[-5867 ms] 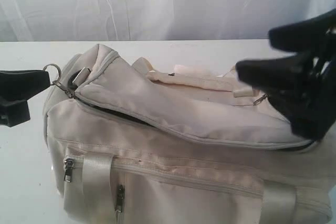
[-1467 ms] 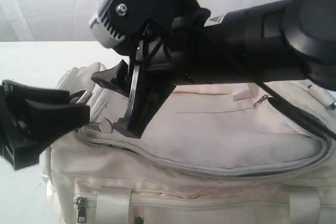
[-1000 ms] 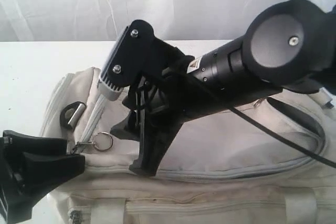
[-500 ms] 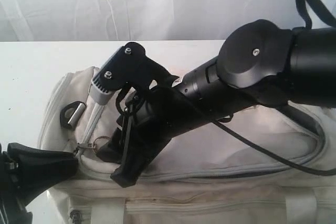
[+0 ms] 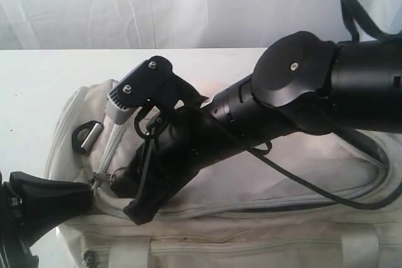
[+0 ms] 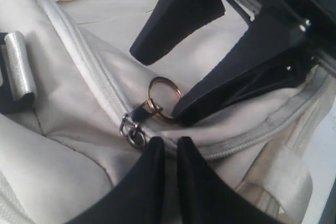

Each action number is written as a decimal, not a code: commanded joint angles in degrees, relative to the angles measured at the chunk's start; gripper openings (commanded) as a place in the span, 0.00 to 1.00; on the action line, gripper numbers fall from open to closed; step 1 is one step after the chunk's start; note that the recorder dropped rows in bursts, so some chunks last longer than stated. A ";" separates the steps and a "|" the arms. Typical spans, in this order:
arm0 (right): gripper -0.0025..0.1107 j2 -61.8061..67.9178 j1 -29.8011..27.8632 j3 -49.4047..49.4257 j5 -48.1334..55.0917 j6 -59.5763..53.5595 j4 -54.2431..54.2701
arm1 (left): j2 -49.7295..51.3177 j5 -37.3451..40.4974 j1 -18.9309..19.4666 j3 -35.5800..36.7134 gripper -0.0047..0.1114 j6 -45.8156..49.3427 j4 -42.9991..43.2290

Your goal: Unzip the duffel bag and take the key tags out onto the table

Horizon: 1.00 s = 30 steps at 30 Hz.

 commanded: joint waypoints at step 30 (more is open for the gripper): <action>0.02 0.93 -0.16 0.41 5.41 -6.63 0.94 | -0.37 0.70 -0.14 0.39 0.18 0.16 0.90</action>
